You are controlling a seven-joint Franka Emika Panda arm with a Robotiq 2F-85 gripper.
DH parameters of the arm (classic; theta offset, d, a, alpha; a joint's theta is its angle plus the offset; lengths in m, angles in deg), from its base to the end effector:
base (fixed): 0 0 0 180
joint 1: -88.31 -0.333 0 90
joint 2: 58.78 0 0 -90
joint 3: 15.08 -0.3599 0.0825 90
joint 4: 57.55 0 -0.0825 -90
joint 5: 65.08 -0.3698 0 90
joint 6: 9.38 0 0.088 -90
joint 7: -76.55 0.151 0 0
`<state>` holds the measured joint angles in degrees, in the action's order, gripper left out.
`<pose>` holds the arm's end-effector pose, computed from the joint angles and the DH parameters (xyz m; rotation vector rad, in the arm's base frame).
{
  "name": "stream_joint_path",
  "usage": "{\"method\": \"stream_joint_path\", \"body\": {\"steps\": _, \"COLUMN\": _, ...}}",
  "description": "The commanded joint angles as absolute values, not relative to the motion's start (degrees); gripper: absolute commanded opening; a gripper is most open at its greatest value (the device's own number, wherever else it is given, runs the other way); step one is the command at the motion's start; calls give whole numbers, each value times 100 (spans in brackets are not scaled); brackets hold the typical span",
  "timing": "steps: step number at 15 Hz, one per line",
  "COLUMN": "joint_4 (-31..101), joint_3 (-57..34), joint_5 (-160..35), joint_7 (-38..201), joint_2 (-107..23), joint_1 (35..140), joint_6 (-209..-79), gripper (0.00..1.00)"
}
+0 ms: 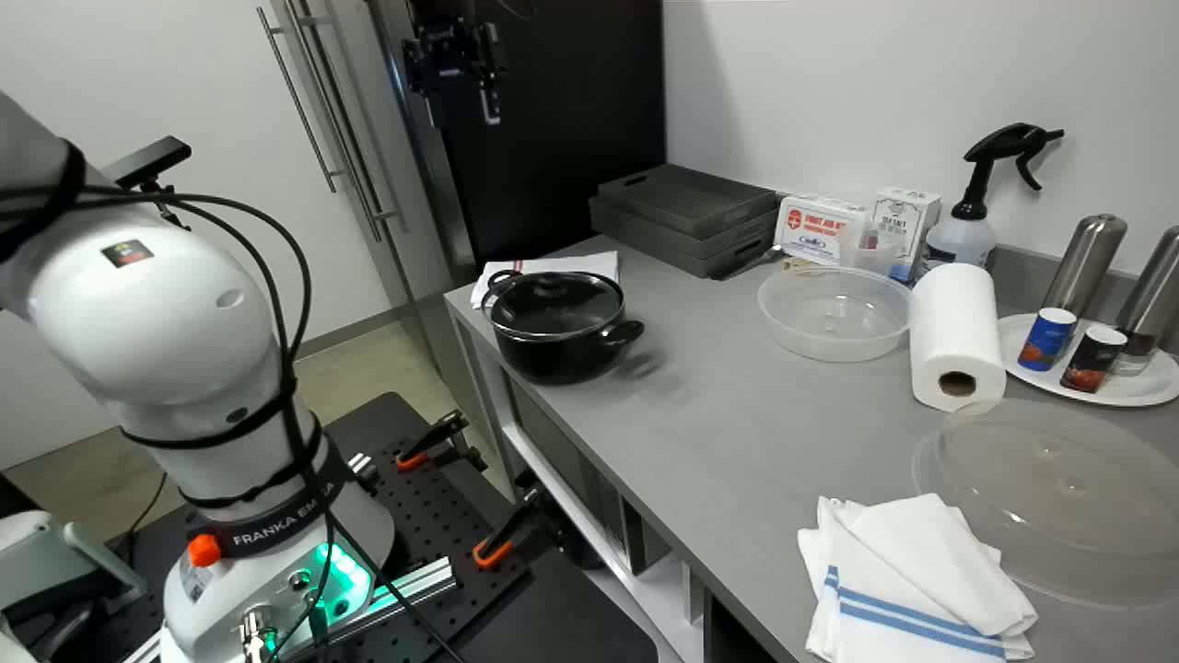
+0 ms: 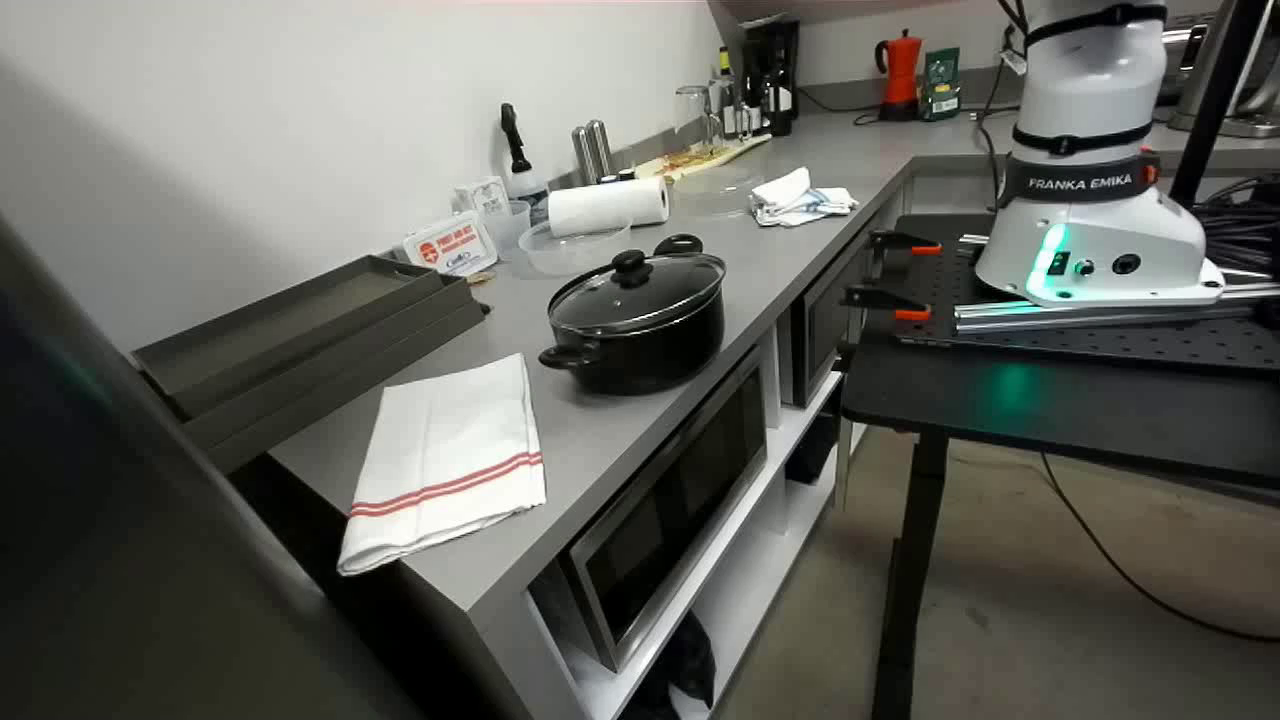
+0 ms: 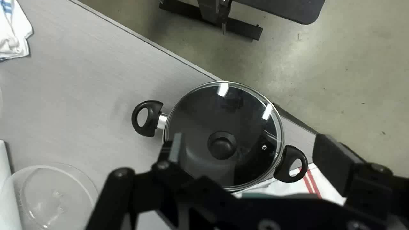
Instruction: Pick up the lid and put it on the counter
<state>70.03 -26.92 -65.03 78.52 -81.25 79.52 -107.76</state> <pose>0.3606 0.1447 0.5166 3.0005 0.4622 -0.1639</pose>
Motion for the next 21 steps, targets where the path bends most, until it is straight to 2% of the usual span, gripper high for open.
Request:
{"method": "stream_joint_path", "body": {"steps": 1, "joint_4": 6989, "joint_3": -2652, "joint_5": -6487, "joint_7": 7870, "joint_2": -8116, "joint_1": 7903, "joint_6": -10763, "gripper": 100}}
{"method": "stream_joint_path", "body": {"steps": 10, "joint_4": 6971, "joint_3": -2649, "joint_5": -6486, "joint_7": 7874, "joint_2": -8089, "joint_1": 7909, "joint_6": -10785, "gripper": 100}}
{"method": "stream_joint_path", "body": {"steps": 21, "joint_4": 6677, "joint_3": -2323, "joint_5": -6613, "joint_7": 7406, "joint_2": -7173, "joint_1": 7997, "joint_6": -11406, "gripper": 100}}
